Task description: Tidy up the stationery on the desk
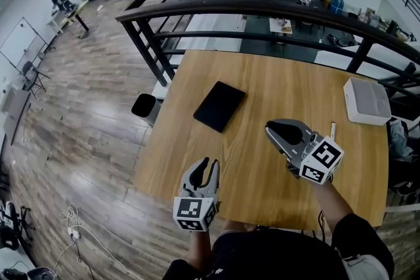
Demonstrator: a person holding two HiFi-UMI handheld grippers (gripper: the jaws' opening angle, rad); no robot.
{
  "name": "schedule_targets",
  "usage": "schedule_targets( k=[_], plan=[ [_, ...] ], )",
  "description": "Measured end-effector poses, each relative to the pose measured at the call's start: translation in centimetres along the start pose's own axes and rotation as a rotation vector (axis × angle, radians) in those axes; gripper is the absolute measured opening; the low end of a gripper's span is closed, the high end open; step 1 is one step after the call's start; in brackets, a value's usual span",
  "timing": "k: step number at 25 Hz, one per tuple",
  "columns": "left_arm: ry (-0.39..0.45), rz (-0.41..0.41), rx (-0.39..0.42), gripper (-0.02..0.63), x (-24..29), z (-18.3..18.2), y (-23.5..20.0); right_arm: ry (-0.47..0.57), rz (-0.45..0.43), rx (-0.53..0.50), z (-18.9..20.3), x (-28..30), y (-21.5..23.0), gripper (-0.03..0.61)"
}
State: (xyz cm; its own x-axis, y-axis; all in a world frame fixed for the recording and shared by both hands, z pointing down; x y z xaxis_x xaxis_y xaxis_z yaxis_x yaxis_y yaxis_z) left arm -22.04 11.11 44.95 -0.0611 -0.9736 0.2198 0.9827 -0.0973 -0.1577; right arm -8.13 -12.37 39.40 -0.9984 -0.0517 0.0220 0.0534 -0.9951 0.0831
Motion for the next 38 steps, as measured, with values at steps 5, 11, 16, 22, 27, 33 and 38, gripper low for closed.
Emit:
schedule_targets(
  k=[5,11,16,22,27,33,38],
  plan=[
    [-0.03,-0.002,-0.015,0.112,1.5,0.1,-2.8,-0.033,-0.017,-0.016,-0.1,3.8,1.4,0.046],
    [-0.062,0.005,-0.05,0.13,3.9,0.3,-5.6,-0.071,-0.032,0.015,0.9,7.8,3.7,0.055],
    [-0.088,0.004,-0.067,0.144,6.4,1.1,-8.3,-0.12,-0.014,0.01,3.0,11.3,6.2,0.057],
    [-0.13,-0.002,-0.1,0.164,8.9,2.5,-10.1,-0.181,0.004,0.008,6.1,14.2,9.1,0.076],
    [-0.163,0.009,-0.119,0.183,10.9,3.7,-11.4,-0.237,0.013,0.012,8.7,16.5,10.9,0.093],
    [-0.202,0.018,-0.145,0.198,13.4,4.9,-13.0,-0.33,0.025,-0.018,11.4,19.6,13.4,0.131],
    [-0.258,0.007,-0.166,0.213,14.8,6.3,-14.2,-0.398,0.011,-0.028,13.4,21.7,14.8,0.15]
  ],
)
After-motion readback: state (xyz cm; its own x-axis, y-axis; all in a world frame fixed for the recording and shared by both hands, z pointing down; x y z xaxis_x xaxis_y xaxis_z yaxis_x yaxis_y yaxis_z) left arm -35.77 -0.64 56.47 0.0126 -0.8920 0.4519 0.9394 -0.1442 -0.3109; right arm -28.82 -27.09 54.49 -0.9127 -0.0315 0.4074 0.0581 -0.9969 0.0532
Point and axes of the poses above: the fingertips, and each gripper's own axes: x forward along the fingers, y to its right, z out of its underside, the point moved 9 cm from there along -x, backward along the fingers, and after that the axes turned 12 degrees about z, right-handed, at the moved point
